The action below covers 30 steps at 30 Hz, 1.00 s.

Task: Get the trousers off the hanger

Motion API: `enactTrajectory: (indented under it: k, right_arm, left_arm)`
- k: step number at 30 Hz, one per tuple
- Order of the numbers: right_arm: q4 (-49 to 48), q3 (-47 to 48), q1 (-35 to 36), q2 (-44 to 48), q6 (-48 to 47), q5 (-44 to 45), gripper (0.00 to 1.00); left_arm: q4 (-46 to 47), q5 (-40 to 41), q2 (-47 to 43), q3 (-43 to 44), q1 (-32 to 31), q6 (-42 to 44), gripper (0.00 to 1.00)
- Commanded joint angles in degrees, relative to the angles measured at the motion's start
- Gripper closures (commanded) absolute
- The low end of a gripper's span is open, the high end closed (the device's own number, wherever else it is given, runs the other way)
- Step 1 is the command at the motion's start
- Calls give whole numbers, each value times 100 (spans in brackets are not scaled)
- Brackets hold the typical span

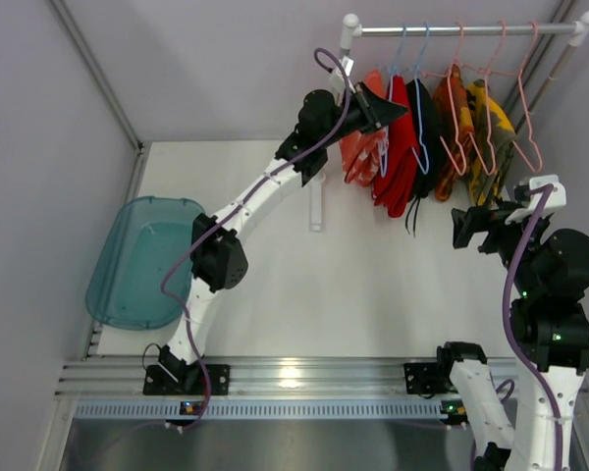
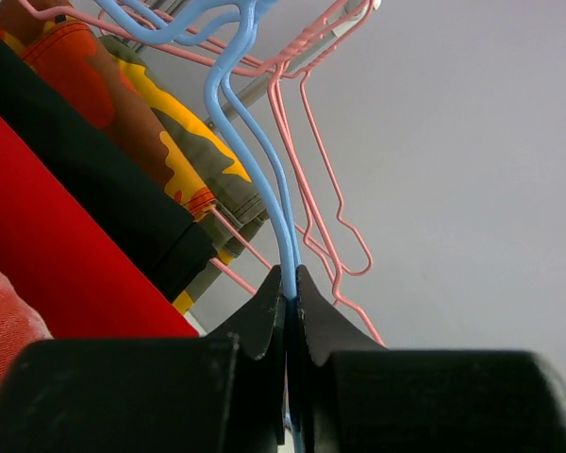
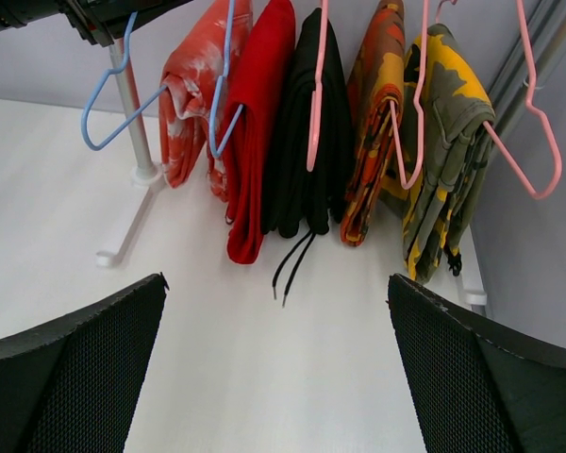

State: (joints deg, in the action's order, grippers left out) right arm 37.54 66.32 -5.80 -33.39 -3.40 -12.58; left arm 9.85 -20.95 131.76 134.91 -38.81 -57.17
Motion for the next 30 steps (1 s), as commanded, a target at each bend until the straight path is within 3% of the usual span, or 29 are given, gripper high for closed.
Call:
enactTrajectory:
  k: [1, 23, 27, 30]
  right_arm:
    - [-63, -58, -96, 8, -38, -104, 1]
    - [-177, -137, -96, 16, -20, -201, 0]
    - [-238, -111, -96, -10, 23, -280, 0]
    - [-335, -85, -96, -19, 181, -263, 1]
  left_arm:
    - [1336, -146, -704, 466, -66, 864, 100]
    - [2100, 82, -1127, 510, -48, 1507, 100]
    - [1890, -40, -1363, 431, -48, 1349, 100]
    - [1819, -172, -1767, -113, -57, 1008, 100]
